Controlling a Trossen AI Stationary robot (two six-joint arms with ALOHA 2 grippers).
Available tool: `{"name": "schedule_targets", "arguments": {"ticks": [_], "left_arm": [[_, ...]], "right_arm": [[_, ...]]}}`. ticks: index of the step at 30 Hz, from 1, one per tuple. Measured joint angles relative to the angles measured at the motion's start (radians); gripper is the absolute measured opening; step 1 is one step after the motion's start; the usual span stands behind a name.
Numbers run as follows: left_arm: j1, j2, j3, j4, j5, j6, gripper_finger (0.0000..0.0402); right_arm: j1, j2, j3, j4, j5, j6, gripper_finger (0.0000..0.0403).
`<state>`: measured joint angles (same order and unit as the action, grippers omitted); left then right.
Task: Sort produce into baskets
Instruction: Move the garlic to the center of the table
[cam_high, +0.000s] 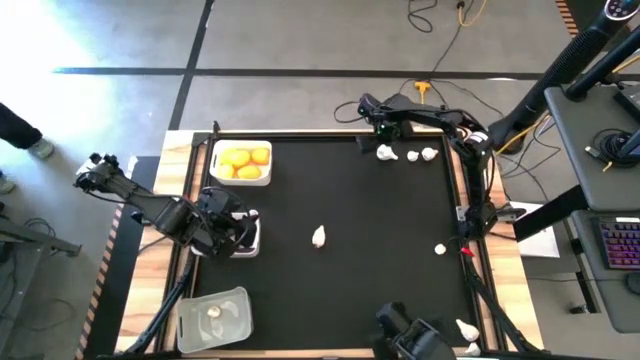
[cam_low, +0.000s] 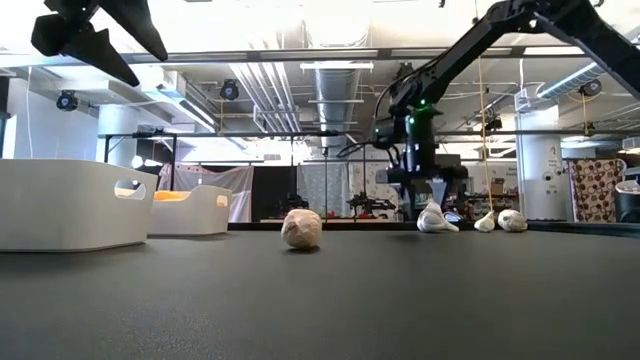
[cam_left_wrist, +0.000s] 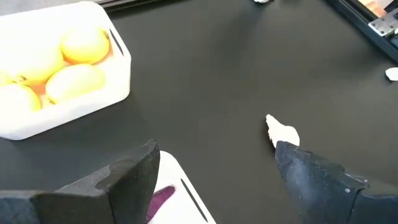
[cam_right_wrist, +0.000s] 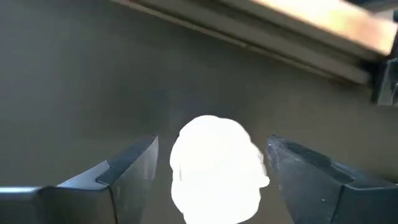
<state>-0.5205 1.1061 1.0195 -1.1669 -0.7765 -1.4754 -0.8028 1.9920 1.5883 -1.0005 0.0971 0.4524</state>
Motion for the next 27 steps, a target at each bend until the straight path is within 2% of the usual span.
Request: {"name": "schedule_targets", "arguments": {"ticks": [8,13,16,21,27], "left_arm": [[0.0,0.004,0.0,0.023,0.001,0.0,0.0301],[0.001,0.004,0.0,0.033,0.001,-0.007,0.0301],[0.002,0.003,0.0,0.03,0.0,-0.008,0.0301],[0.002,-0.002,0.0,0.014,0.0,-0.008,0.0301],[0.002,-0.002,0.0,-0.007,0.001,-0.008,0.0301]], "right_arm": [[0.012,0.02,-0.007,-0.078,-0.019,-0.028,0.0243],[0.063,0.015,-0.013,-0.106,-0.03,-0.059,0.0218],[0.142,0.0,-0.013,-0.099,-0.062,-0.075,0.0205],[0.345,-0.026,-0.012,-0.028,-0.121,-0.085,0.0199],[0.557,-0.027,-0.01,0.156,-0.158,-0.045,0.0204]]}}
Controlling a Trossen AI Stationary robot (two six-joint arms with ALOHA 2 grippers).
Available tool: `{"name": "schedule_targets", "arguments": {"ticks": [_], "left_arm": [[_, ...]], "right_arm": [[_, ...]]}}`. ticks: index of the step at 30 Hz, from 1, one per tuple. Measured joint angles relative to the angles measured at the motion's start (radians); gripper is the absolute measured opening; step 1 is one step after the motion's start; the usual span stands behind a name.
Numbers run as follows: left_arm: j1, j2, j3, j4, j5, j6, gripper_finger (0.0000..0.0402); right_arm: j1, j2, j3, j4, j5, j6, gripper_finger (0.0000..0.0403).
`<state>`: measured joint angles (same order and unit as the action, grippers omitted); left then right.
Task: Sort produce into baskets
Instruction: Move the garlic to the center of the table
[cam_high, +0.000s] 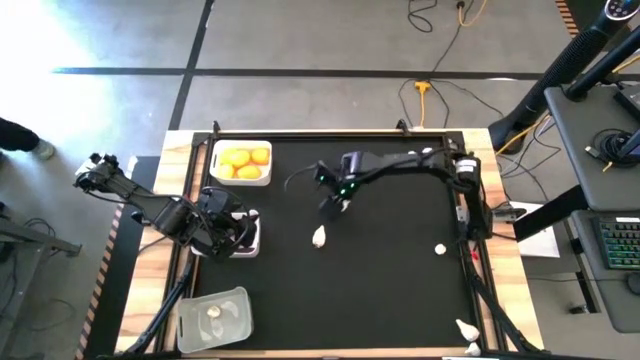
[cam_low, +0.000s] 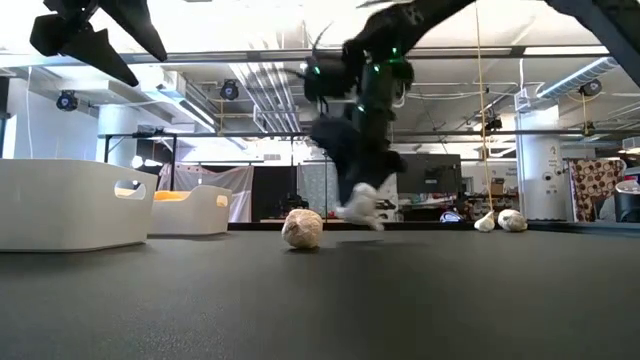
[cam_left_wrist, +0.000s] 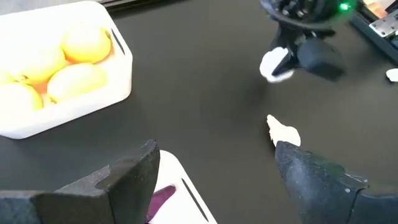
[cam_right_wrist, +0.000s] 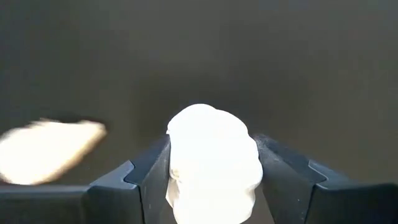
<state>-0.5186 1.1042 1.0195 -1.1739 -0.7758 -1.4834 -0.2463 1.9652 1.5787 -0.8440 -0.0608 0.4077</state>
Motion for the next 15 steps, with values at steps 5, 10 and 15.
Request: {"name": "schedule_targets", "arguments": {"ticks": [5,10,15], "left_arm": [[0.0,-0.002,0.0,-0.004,0.0,0.0,0.0301],[0.0,-0.009,0.0,-0.016,0.0,0.0,0.0301],[-0.002,-0.008,0.0,-0.014,0.0,0.0,0.0301]], "right_arm": [[0.066,0.0,0.0,0.116,0.008,0.117,0.0205],[0.098,0.0,-0.003,0.145,0.009,0.119,0.0205],[0.116,0.0,-0.003,0.155,0.008,0.106,0.0205]]}}
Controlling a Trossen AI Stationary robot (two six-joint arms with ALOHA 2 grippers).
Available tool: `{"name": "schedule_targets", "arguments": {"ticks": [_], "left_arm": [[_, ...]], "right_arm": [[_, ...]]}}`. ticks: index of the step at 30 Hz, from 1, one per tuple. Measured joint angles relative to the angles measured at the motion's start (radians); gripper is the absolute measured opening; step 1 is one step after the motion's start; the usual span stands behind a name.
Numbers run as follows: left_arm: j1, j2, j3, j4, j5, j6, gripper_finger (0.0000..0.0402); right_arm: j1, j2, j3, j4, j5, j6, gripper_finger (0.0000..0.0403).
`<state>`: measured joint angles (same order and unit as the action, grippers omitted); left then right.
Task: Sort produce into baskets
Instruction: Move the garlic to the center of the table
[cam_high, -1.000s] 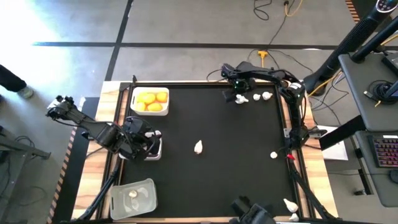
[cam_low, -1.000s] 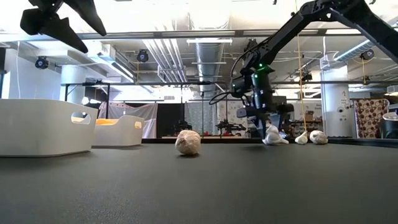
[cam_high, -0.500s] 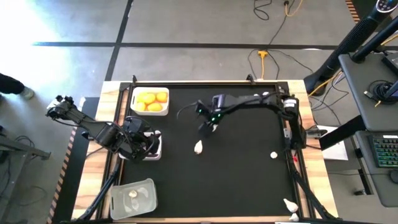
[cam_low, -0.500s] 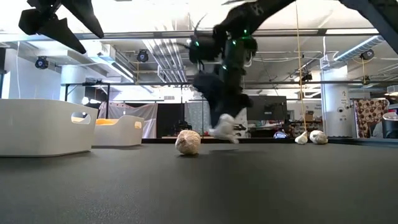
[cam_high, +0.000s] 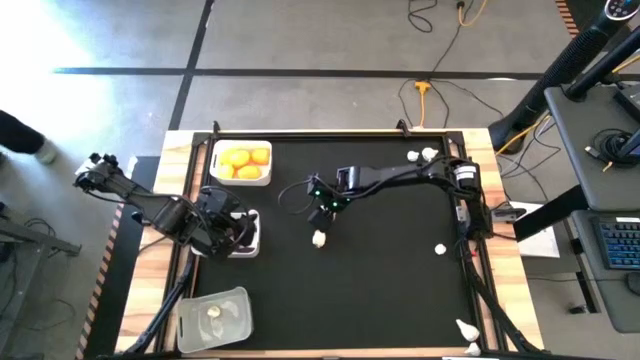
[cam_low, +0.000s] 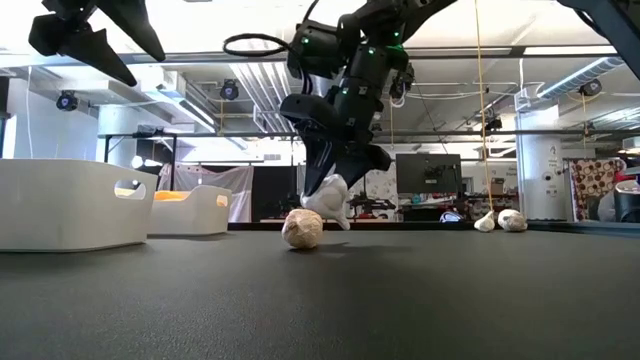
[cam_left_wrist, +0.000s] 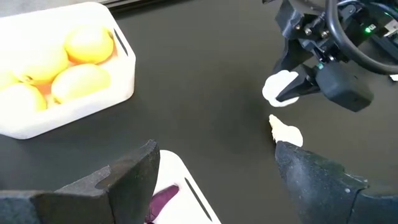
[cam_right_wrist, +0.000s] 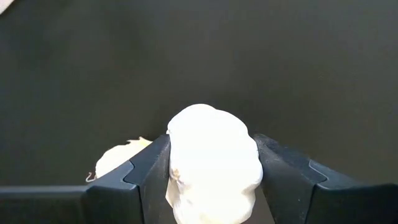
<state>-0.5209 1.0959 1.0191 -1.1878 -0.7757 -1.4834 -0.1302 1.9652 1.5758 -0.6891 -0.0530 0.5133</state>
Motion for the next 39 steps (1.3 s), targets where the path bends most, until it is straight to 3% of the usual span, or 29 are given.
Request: {"name": "schedule_targets", "arguments": {"ticks": [5,10,17,23,31,35,39], "left_arm": [[0.0,0.011,0.0,0.019,0.001,0.0,0.0301],[0.001,0.021,0.0,0.049,-0.004,0.014,0.0301],[0.031,0.03,-0.001,0.08,-0.027,0.104,0.0301],[0.044,0.03,-0.001,0.156,-0.027,0.108,0.0301],[0.064,0.031,-0.001,0.156,-0.028,0.106,0.0301],[0.105,0.03,-0.001,0.158,-0.028,0.134,0.0301],[0.153,0.031,-0.001,0.166,-0.029,0.175,0.0301]], "right_arm": [[0.001,0.0,-0.001,0.0,0.004,-0.002,0.0229],[-0.004,0.006,-0.012,0.006,0.124,-0.006,0.0285],[-0.061,-0.079,0.003,-0.134,0.167,-0.011,0.0332],[-0.27,-0.204,-0.076,-0.318,0.236,-0.123,0.0334],[-0.639,-0.27,-0.371,-0.235,0.244,-0.144,0.031],[-0.717,-0.252,-0.465,-0.149,0.247,-0.135,0.0308],[-0.721,-0.251,-0.5,-0.106,0.326,-0.134,0.0308]]}}
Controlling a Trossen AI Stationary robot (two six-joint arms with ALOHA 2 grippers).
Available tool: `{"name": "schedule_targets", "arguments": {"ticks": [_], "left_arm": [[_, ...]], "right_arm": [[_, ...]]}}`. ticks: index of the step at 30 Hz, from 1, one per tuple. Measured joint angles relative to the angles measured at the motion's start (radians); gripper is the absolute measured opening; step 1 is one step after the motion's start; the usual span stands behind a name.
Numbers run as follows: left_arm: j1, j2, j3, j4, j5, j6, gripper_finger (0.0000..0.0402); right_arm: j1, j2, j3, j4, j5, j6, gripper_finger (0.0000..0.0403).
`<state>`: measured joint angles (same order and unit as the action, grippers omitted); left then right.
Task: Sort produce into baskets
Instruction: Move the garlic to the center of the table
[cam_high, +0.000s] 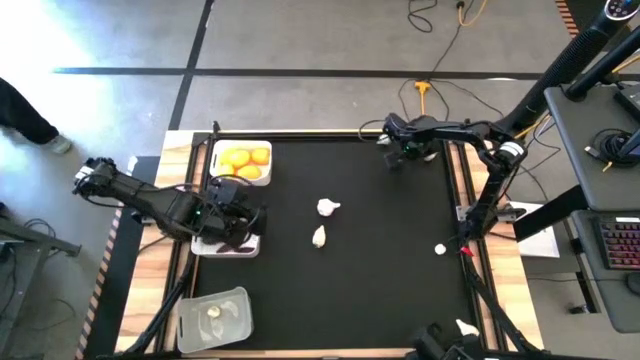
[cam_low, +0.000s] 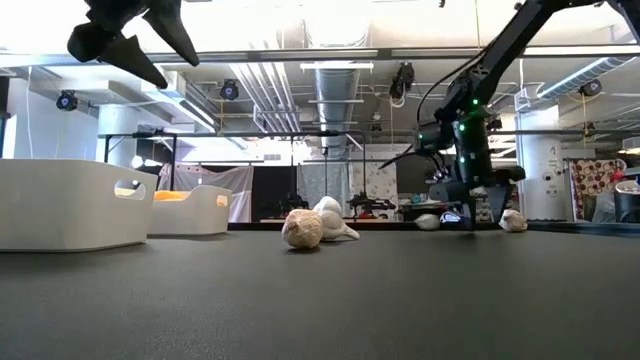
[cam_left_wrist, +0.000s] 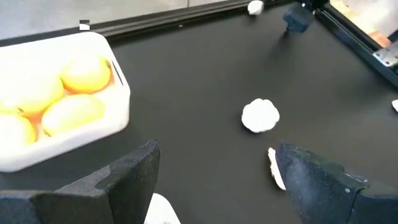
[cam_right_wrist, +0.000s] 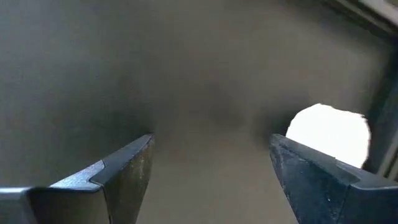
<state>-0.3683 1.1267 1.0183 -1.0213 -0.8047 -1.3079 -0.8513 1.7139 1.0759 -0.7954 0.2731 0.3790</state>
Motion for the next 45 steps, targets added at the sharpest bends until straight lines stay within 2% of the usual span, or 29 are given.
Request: {"name": "schedule_targets", "arguments": {"ticks": [5,9,12,17,22,26,32,37,39,41,45], "left_arm": [[0.058,0.0,0.0,0.01,-0.001,0.064,0.0301],[0.1,0.0,0.0,0.034,-0.001,0.116,0.0301],[0.125,0.0,0.0,0.069,-0.001,0.177,0.0301],[0.14,0.0,0.0,0.087,-0.001,0.205,0.0301],[0.144,0.0,0.0,0.087,0.0,0.234,0.0301],[0.144,0.0,0.0,0.087,0.002,0.233,0.0301],[0.144,0.0,0.0,0.087,0.008,0.234,0.0301],[0.143,-0.001,0.0,0.087,0.01,0.257,0.0301],[0.143,-0.009,0.0,0.081,0.041,0.296,0.0301],[0.143,-0.033,0.0,0.042,0.092,0.337,0.03],[0.141,-0.12,0.0,-0.097,0.144,0.325,0.0286]], "right_arm": [[0.0,-0.002,0.029,0.019,-0.01,0.003,0.0304],[0.004,-0.001,0.071,0.173,-0.244,0.022,0.0308],[0.03,0.015,0.098,0.273,-0.326,0.028,0.0312],[0.074,0.059,0.151,0.316,-0.327,0.01,0.0313],[0.073,0.13,0.194,0.298,-0.198,0.021,0.0309],[0.069,0.161,0.207,0.268,-0.194,0.048,0.0295],[0.075,0.181,0.205,0.277,-0.225,0.048,0.0254],[0.081,0.183,0.206,0.278,-0.221,0.053,0.0193],[0.092,0.176,0.206,0.259,-0.239,0.072,0.0165],[0.114,0.162,0.207,0.225,-0.247,0.082,0.0139],[0.195,0.118,0.208,0.177,-0.247,0.085,0.0104]]}}
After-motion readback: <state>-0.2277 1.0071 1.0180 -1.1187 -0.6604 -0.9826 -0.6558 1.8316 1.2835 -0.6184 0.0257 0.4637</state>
